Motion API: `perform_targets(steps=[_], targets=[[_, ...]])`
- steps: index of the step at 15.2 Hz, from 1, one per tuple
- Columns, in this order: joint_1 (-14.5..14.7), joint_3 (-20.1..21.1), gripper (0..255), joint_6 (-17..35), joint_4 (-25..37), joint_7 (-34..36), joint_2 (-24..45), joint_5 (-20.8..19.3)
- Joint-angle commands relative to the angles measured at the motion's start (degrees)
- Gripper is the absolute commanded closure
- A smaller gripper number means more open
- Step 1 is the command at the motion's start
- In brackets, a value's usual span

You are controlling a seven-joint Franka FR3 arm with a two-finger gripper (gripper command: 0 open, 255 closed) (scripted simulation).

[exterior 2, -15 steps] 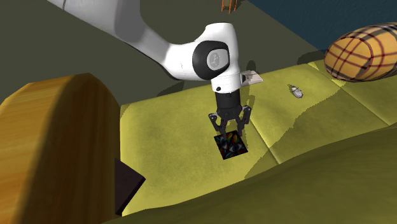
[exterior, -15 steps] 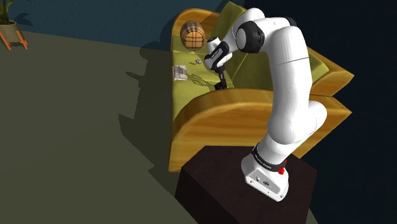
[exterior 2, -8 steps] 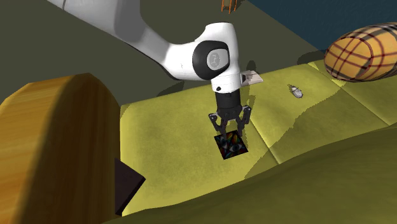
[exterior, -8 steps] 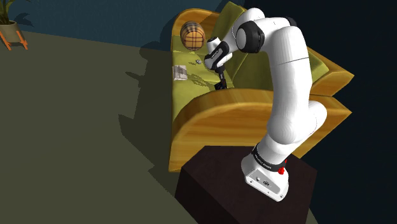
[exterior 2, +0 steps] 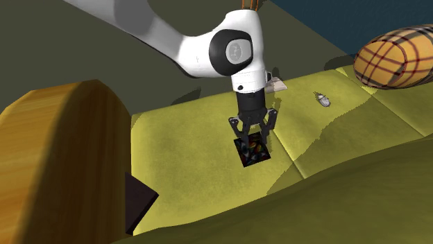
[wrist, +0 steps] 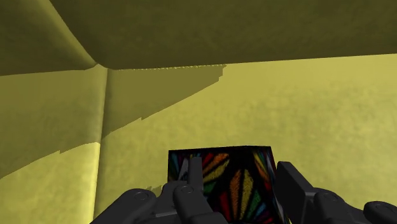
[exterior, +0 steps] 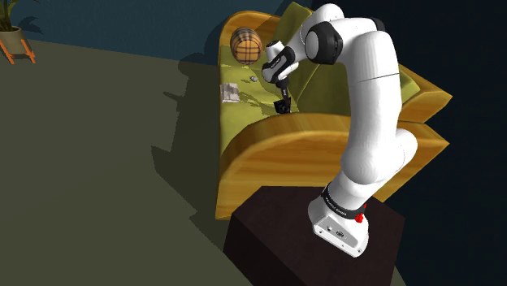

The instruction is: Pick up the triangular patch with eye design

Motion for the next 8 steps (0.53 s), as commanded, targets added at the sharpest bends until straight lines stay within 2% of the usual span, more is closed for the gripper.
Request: perform_targets(steps=[1, 8], targets=[[0.29, -0.14, 255, -0.76, -0.54, -0.22, -1.34, -0.15], [0.72, -0.45, 255, -4.09, -0.24, -1.68, -4.7, -0.25]])
